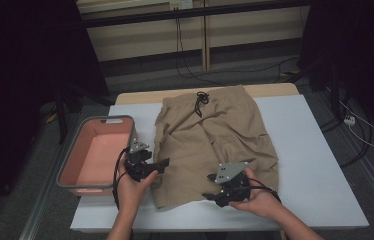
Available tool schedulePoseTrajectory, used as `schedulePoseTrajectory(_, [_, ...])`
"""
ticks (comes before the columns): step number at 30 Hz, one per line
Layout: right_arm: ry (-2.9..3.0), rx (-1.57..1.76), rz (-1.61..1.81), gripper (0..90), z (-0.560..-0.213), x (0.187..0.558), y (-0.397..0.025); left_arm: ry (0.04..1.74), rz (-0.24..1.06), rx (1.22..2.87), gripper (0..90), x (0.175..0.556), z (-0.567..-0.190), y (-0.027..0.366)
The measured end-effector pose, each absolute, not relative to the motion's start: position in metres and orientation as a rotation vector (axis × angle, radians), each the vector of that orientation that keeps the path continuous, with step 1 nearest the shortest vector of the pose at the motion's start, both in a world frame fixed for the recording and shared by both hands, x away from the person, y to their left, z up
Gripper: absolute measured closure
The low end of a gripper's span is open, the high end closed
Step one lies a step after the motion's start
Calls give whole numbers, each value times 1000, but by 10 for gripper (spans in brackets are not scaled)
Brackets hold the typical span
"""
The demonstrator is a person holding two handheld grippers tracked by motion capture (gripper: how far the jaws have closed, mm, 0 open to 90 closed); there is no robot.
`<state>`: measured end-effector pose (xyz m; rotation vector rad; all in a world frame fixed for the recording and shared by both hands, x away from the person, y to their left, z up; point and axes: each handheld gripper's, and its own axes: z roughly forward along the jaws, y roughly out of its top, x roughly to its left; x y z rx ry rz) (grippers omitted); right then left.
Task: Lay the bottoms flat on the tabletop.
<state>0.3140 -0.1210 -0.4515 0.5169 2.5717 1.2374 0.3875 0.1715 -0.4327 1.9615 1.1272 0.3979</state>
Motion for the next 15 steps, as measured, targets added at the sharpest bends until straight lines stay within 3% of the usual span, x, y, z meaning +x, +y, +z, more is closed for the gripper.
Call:
schedulePoseTrajectory(7, [2628,530,1161,440,-463,322,-114,1140,397,1954,197,388,-430,174])
schedulePoseTrajectory(11, [2646,605,1196,404,-468,330,-117,1141,393,1944,175,387,-428,173])
schedulePoseTrajectory(15, [2637,605,1198,494,-468,332,-118,1136,396,1954,172,388,-429,171])
